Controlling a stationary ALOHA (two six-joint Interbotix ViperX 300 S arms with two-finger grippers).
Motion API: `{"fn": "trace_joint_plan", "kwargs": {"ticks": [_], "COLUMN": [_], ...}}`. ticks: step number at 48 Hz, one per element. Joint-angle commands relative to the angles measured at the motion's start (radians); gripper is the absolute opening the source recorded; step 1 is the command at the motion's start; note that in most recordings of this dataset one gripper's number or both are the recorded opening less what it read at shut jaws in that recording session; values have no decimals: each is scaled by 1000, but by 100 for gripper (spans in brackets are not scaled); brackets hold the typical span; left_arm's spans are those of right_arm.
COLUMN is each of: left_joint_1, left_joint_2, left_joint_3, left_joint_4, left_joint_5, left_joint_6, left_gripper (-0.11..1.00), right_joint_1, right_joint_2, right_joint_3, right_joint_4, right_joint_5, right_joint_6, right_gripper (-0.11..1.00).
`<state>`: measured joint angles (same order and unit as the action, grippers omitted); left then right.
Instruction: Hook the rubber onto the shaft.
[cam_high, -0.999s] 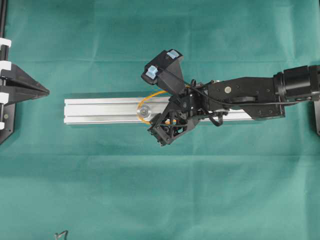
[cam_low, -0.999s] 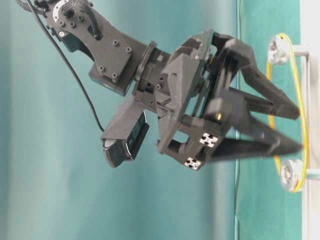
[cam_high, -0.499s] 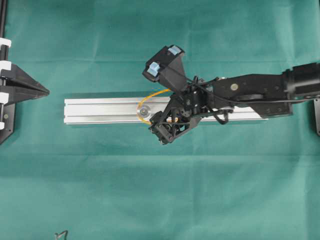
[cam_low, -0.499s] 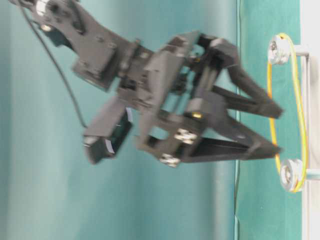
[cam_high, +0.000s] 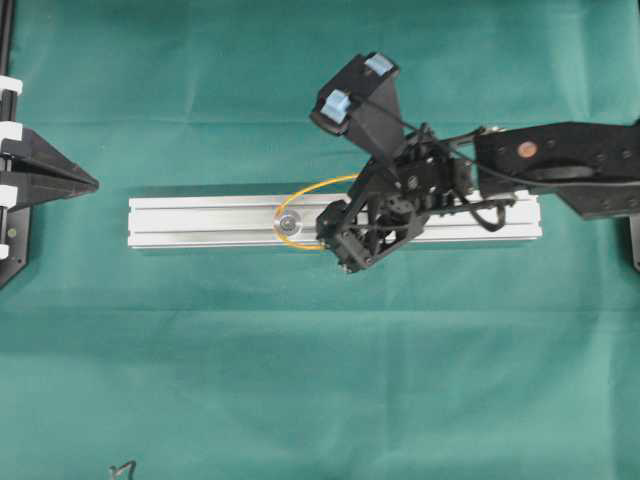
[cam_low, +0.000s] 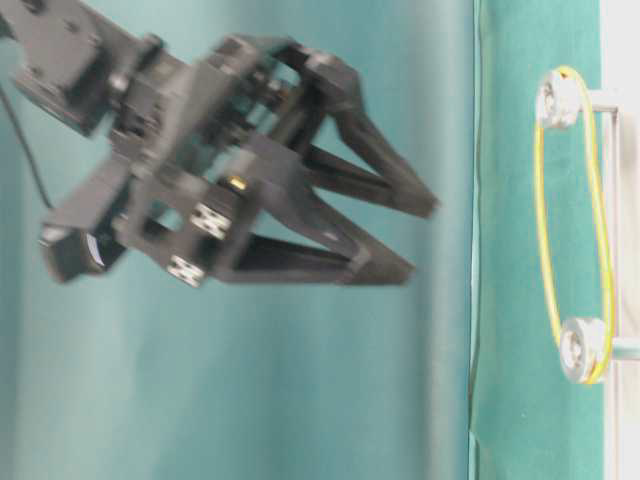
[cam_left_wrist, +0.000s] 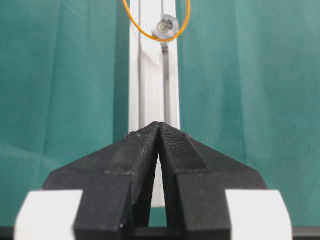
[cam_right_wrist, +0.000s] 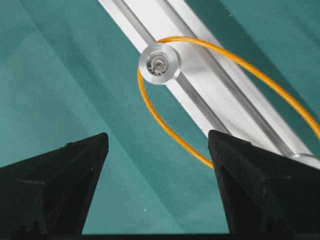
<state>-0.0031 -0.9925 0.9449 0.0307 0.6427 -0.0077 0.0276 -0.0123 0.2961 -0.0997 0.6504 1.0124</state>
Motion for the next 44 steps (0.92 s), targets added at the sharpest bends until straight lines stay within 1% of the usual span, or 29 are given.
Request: {"fn": "trace_joint_plan", "kwargs": {"ticks": [1, 9, 20, 25, 30, 39, 40, 44], "left_joint_1": [-2, -2, -2, -2, -2, -2, -2, -2], "left_joint_2": [6, 5, 6, 5, 6, 6, 6, 6], "left_joint_3": [-32, -32, -32, -32, -32, -32, -32, -32], "left_joint_4": [3, 2, 2, 2, 3, 2, 2, 3], "left_joint_5": [-6, -6, -6, -8, -6, -8, -6, -6], "left_joint_6": [0, 0, 0, 0, 0, 0, 0, 0], "left_gripper": [2, 2, 2, 2, 2, 2, 2, 2], "right_joint_1": [-2, -2, -2, -2, -2, -2, -2, -2], "right_joint_2": [-55, -83, -83, -89, -97, -100, -100, -100], "right_joint_3": [-21, -20, -20, -14, -12, -11, -11, -12], "right_joint_4": [-9, -23, -28, -51, -64, -72, -71, -71], "right_joint_5": [15, 44, 43, 44, 44, 44, 44, 44], "right_joint_6": [-2, -2, -5, -23, -86, -281, -311, -367], "right_gripper": [85, 85, 85, 85, 85, 84, 84, 84]}}
